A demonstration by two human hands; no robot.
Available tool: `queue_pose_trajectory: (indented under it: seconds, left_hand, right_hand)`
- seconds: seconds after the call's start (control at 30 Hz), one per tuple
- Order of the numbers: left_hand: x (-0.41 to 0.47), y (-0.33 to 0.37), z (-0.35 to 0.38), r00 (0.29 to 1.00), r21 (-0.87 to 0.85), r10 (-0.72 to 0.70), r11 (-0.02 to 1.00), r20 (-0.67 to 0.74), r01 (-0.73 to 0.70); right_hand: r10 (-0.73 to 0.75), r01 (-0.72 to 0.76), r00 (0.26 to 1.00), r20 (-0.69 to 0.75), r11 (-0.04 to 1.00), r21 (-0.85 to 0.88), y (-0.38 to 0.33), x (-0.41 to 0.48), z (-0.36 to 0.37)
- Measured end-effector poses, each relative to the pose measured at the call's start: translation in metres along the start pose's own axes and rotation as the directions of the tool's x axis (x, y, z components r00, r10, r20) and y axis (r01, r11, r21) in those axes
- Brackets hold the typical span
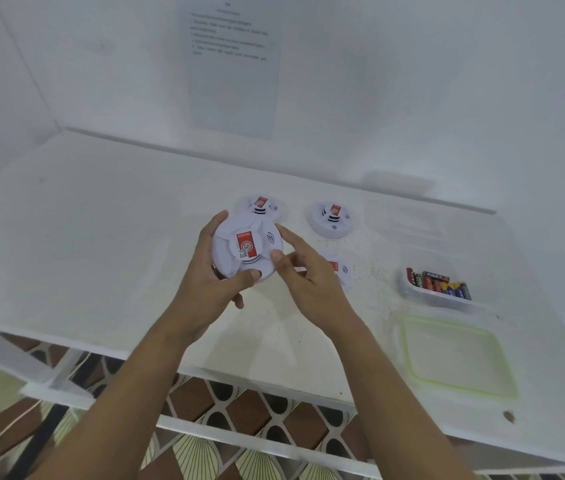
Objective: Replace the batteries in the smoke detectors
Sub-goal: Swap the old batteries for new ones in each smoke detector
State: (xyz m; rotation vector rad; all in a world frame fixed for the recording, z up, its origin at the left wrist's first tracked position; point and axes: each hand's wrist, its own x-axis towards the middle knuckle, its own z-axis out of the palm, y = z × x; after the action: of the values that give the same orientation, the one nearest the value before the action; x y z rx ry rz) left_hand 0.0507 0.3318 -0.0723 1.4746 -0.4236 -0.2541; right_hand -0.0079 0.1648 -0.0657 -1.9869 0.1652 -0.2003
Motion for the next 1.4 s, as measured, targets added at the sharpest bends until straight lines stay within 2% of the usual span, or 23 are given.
queue_pose_trajectory:
  seconds: [0.6, 0.77, 0.97, 1.13, 1.4]
  left_hand:
    - [-0.007, -0.004, -0.033, 0.997, 0.047, 0.012, 0.999, -0.078, -0.009]
    - [-0.009, -0.004, -0.036, 0.998, 0.048, 0.001, 0.999, -0.066, 0.002]
    - [-0.01, -0.001, -0.045, 0.999, 0.071, -0.037, 0.997, 0.016, 0.035]
    - [-0.009, 0.003, -0.049, 0.999, 0.171, -0.044, 0.984, 0.019, 0.04]
    - [0.006, 0.005, -0.055, 1.0, 0.289, 0.028, 0.957, -0.014, -0.023]
  right_hand:
    - [-0.022, 0.021, 0.998, 0.057, 1.0, 0.003, -0.013, 0.007, 0.029]
    - [-0.028, 0.027, 0.998, 0.064, 1.0, 0.002, -0.013, 0.008, 0.031]
    - [-0.021, 0.019, 0.998, 0.064, 0.999, 0.03, -0.01, 0.008, 0.032]
    - [-0.01, 0.006, 0.997, 0.082, 0.999, 0.046, -0.009, 0.015, 0.031]
    - [-0.015, 0.004, 0.991, 0.13, 0.996, 0.084, -0.009, 0.034, 0.032]
